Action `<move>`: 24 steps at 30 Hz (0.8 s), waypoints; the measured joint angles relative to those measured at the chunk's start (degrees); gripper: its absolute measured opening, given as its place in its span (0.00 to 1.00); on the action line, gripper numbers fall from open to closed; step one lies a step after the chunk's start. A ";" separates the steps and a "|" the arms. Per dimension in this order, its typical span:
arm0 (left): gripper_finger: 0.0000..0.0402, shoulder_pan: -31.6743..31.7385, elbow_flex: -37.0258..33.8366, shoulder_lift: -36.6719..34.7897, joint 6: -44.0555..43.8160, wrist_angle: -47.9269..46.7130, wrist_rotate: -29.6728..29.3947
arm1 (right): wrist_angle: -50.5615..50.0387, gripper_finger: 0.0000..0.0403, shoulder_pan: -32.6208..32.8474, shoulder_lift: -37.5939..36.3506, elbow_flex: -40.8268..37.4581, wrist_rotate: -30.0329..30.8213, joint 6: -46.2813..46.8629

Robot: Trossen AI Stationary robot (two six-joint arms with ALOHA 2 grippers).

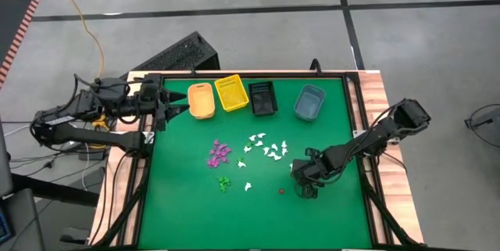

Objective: Sort Halloween decoration
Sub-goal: Put the orange pumpkin toy into the orange bin

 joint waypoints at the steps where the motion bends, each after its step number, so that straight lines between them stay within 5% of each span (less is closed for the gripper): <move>1: 0.58 0.02 0.00 0.00 0.00 0.00 0.00 | -0.08 0.10 0.00 -0.39 0.03 -0.06 0.17; 10: 0.58 0.00 0.00 0.00 0.02 -0.02 0.00 | -2.13 0.03 -3.55 -9.67 -0.32 -1.54 1.15; 24: 0.58 0.01 -0.02 0.00 0.00 -0.09 -0.33 | 2.89 0.02 -21.92 -19.09 0.87 -0.24 -7.71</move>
